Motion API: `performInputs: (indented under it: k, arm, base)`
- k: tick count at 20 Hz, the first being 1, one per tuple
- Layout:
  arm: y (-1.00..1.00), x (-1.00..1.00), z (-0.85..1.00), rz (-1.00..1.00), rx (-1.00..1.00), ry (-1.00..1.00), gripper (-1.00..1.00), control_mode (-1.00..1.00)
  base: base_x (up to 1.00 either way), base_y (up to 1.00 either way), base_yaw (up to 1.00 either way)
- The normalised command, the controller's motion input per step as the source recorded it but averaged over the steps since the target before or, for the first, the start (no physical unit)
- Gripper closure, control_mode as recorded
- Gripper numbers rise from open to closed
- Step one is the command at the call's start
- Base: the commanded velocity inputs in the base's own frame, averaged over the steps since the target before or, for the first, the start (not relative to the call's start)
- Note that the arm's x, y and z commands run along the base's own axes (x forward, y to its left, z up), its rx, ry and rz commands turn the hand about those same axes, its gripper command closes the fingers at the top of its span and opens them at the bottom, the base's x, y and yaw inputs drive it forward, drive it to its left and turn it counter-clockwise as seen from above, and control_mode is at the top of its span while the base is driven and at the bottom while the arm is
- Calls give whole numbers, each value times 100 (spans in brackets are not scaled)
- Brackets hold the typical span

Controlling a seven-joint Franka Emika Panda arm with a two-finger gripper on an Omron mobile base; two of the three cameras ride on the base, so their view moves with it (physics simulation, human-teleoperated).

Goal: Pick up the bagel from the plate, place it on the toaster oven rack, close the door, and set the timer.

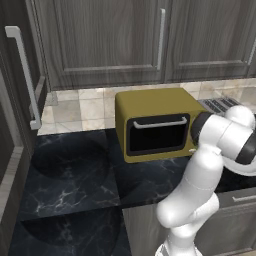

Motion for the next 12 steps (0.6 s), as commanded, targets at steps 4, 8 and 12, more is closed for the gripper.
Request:
performInputs:
  k: [4,8,12]
  arm:
    - [-24,0,-18,3,30,-2,100,-100]
    - [-14,0,-17,0,29,-3,100,-100]
    - [-7,0,-18,0,28,-1,100,-100]
  base:
    - [0,0,0]
    - [0,0,0]
    - [0,0,0]
